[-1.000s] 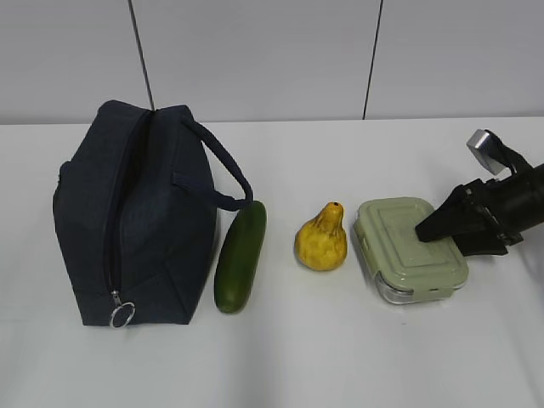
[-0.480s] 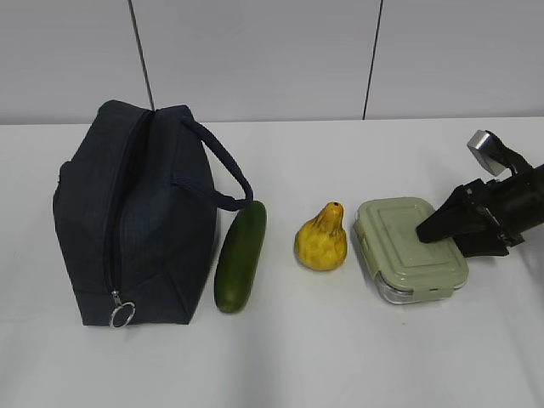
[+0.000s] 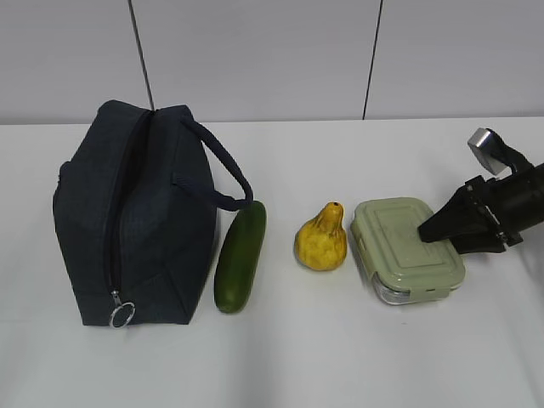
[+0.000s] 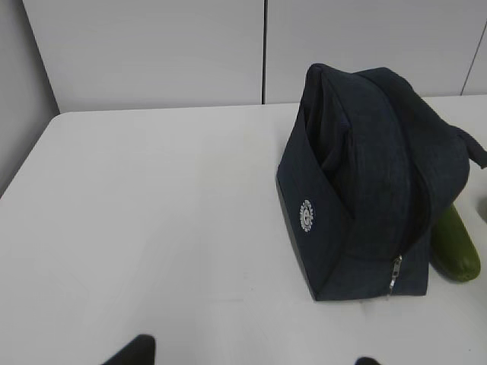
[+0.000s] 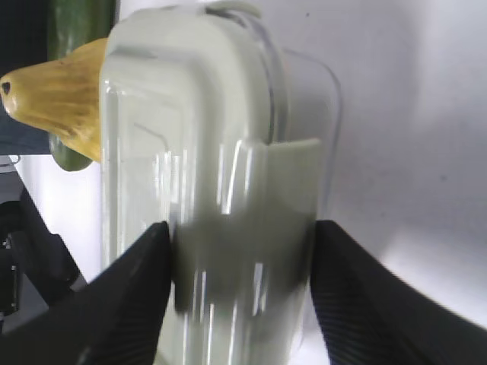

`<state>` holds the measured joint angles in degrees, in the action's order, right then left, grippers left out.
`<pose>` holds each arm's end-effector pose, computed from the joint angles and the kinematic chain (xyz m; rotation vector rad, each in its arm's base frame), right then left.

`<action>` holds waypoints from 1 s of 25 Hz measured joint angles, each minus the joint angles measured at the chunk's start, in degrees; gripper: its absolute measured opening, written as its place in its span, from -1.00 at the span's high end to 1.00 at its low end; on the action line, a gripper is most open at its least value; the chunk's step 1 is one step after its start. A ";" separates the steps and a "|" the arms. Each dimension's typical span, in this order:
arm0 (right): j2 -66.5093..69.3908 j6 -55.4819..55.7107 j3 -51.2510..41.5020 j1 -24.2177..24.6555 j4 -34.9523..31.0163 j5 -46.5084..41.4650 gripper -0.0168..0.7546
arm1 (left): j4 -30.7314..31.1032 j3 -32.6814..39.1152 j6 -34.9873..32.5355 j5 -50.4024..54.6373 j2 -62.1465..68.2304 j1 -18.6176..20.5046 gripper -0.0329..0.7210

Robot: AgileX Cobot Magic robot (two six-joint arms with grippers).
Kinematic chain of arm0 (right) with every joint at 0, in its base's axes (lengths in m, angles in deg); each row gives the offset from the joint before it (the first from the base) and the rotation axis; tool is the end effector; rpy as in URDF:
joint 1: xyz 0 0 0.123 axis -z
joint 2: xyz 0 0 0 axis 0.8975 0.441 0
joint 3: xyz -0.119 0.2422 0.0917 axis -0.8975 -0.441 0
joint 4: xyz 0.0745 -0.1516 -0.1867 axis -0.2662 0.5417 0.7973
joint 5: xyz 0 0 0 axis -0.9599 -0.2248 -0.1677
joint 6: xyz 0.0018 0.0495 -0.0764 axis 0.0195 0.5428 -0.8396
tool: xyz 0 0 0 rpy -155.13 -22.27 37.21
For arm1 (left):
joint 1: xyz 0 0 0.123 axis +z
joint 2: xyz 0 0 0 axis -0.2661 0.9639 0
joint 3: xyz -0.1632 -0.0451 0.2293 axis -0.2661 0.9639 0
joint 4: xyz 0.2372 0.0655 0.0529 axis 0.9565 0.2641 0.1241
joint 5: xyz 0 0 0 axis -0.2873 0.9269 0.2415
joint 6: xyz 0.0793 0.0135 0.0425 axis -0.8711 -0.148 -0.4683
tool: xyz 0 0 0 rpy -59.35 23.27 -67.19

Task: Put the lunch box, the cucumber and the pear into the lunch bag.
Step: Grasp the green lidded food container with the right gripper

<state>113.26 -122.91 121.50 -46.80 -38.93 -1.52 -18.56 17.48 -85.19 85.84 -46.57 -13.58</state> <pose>0.3776 -0.0427 0.1168 -0.2331 2.6654 1.2405 -0.0134 -0.0069 0.2808 0.0810 2.0575 -0.0100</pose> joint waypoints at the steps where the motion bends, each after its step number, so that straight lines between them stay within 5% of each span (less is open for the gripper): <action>1: 0.00 0.11 0.00 0.00 -0.12 -0.08 -0.16 | 0.00 0.00 0.00 0.00 0.00 0.00 -0.28; 11: 0.00 0.94 0.04 0.03 0.13 -0.22 -0.09 | 0.00 0.00 0.00 0.00 0.00 0.00 -0.28; 18: 0.00 1.93 -0.96 0.03 1.40 -0.15 -0.53 | 0.00 0.00 0.00 0.00 0.00 0.00 -0.28; 25: 0.00 0.18 -1.18 0.03 -0.18 0.22 -0.50 | 0.00 0.00 0.00 0.00 0.00 0.00 -0.28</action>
<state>113.26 -122.73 120.32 -46.77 -39.10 -1.30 -18.56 17.48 -85.19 85.84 -46.57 -13.58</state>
